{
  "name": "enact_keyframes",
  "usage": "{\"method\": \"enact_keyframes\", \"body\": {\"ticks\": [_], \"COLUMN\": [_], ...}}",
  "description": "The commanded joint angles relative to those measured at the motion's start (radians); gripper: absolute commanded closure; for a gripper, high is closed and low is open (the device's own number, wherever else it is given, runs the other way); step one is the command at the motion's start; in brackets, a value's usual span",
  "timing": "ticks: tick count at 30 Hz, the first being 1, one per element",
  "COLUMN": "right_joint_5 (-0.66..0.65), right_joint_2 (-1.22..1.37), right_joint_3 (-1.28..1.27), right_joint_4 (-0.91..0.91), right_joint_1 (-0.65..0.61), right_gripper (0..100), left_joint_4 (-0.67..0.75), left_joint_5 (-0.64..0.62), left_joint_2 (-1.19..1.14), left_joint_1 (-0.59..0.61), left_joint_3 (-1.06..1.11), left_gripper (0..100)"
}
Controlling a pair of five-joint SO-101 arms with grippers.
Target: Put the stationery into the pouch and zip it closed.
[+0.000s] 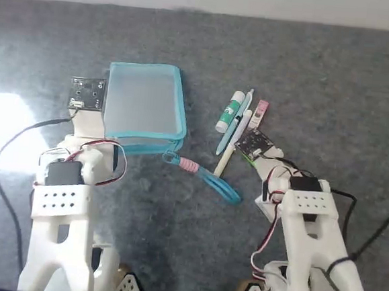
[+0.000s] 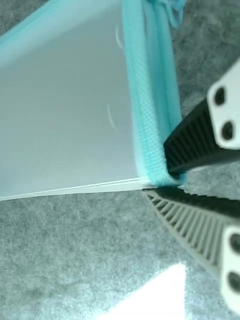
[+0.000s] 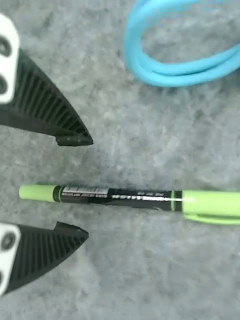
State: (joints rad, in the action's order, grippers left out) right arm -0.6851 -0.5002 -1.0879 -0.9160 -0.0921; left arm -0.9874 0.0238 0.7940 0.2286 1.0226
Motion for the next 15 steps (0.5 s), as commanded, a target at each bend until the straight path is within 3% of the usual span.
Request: {"method": "enact_keyframes", "body": {"ticks": [1,5,10,15], "right_joint_5": [-0.054,-0.097,-0.095,-0.009], "right_joint_2": [0.074,0.150,0.176,0.153], "right_joint_3": [0.009,0.051,0.072,0.087], "right_joint_4": [0.053,0.015,-0.008,-0.007], "right_joint_1": [0.058,0.079,0.081,0.119], "right_gripper": [75.7,78.0,95.8,96.6], "left_joint_4": [0.018,0.018,0.018,0.018], "left_joint_5": [-0.009,-0.009,-0.009,-0.009], "left_joint_2": [0.018,0.018,0.018,0.018], "left_joint_1": [-0.002,-0.005,-0.002,-0.003], "left_joint_3": [-0.005,-0.005,-0.005,-0.005], "left_gripper": [99,99,99,99]}}
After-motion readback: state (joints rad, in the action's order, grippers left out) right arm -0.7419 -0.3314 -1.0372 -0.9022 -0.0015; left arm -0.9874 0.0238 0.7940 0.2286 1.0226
